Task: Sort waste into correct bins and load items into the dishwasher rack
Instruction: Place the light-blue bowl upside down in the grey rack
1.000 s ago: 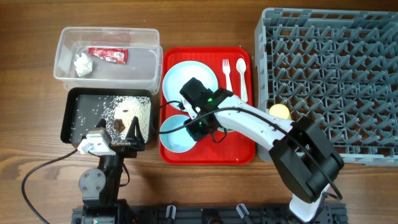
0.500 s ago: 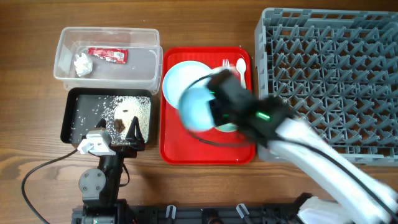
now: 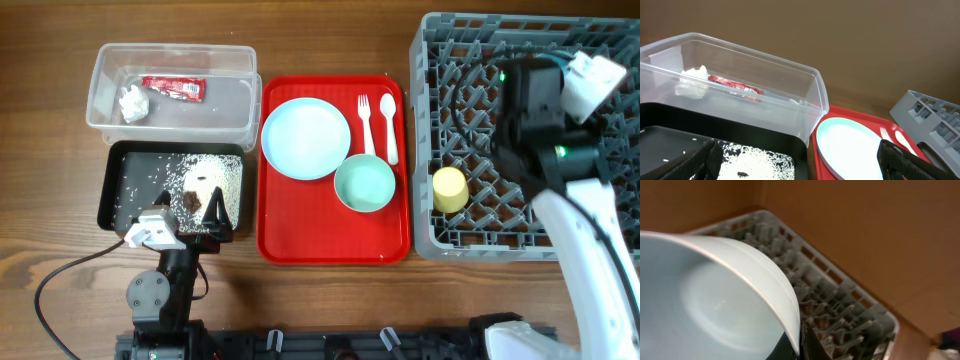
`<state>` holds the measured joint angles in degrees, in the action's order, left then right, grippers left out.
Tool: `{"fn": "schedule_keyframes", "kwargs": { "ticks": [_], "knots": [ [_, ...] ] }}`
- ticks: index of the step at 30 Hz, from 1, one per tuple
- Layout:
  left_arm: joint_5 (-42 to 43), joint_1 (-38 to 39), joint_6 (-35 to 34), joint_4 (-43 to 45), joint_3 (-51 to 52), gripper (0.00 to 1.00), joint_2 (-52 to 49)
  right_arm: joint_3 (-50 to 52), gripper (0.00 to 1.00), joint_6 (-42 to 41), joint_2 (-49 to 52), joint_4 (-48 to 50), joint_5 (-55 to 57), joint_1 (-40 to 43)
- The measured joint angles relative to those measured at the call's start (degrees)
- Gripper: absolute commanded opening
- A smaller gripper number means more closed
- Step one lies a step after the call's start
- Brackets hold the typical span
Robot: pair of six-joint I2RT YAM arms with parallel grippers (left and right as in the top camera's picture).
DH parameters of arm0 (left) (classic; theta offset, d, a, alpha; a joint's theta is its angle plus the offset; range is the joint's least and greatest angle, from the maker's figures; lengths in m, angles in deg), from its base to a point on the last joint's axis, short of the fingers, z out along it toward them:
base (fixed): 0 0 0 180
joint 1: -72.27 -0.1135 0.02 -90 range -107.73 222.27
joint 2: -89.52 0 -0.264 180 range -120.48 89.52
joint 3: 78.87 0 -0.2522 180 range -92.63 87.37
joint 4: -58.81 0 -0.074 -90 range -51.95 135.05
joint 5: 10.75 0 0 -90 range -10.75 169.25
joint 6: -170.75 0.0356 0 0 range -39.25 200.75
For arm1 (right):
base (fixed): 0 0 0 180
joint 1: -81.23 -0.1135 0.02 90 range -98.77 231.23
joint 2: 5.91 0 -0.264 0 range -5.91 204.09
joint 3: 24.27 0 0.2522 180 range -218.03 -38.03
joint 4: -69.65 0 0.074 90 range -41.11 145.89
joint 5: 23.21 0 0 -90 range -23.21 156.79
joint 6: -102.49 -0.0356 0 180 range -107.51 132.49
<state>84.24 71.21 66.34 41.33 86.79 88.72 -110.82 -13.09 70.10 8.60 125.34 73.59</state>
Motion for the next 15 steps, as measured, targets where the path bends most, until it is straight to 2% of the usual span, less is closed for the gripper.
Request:
{"fn": "schedule_keyframes", "kwargs": {
  "ticks": [3, 8, 12, 15],
  "knots": [
    [0.0, 0.0, 0.0, 0.0, 0.0, 1.00, 0.0, 0.0, 0.04, 5.2, 6.5, 6.2, 4.1, 1.8],
    [0.0, 0.0, 0.0, 0.0, 0.0, 1.00, 0.0, 0.2, 0.04, 18.7, 15.4, 18.8, 8.3, 3.7],
    [0.0, 0.0, 0.0, 0.0, 0.0, 1.00, 0.0, 0.2, 0.04, 26.5, 21.9, 20.6, 9.4, 4.8],
    [0.0, 0.0, 0.0, 0.0, 0.0, 1.00, 0.0, 0.2, 0.04, 28.5, 24.2, 20.6, 9.7, 4.9]
  ]
}}
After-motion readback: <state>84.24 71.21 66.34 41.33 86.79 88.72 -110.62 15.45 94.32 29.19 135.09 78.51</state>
